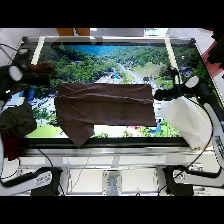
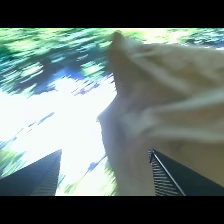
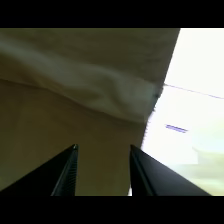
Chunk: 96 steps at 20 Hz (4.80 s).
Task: Fold the shirts.
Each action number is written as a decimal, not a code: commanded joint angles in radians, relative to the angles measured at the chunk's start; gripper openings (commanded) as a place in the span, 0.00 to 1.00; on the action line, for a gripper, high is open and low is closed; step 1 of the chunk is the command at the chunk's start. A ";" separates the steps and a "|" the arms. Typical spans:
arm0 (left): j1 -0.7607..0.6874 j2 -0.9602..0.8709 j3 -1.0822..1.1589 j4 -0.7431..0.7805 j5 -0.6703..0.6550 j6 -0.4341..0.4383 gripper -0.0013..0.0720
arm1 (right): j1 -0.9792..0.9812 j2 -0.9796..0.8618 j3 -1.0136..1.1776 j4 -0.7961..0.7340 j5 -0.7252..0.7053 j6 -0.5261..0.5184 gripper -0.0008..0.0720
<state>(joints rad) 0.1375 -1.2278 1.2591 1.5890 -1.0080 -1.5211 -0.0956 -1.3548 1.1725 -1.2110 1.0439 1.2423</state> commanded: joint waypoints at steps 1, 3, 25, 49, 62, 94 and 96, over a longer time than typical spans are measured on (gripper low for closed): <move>0.108 0.254 -0.245 0.035 -0.086 -0.066 0.86 | 0.000 0.138 0.000 -0.188 -0.019 0.097 0.55; 0.172 0.365 -0.484 -0.096 -0.084 -0.105 0.86 | 0.000 0.160 0.000 -0.138 -0.057 0.097 0.55; 0.185 0.138 -0.880 -0.809 0.072 0.192 0.04 | 0.001 0.159 0.000 0.035 0.002 0.071 0.55; 0.185 0.139 -0.814 -0.830 0.023 0.266 0.03 | -0.193 0.173 -0.718 0.617 -0.285 0.130 0.28; 0.187 0.605 -0.661 -0.388 -0.294 0.074 0.03 | -0.259 0.457 -0.644 0.352 0.037 0.124 0.05; -0.132 -0.384 -0.097 -0.152 0.296 -0.110 0.03 | 0.054 -0.389 0.090 0.246 -0.370 0.131 0.05; -0.132 -0.382 -0.093 -0.199 0.292 -0.110 0.10 | 0.052 -0.388 0.090 0.250 -0.350 0.132 0.05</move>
<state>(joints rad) 0.0059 -1.6043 1.1618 1.4475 -0.7246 -1.6268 -0.0452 -1.7290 1.2610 -0.9573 0.6781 1.3731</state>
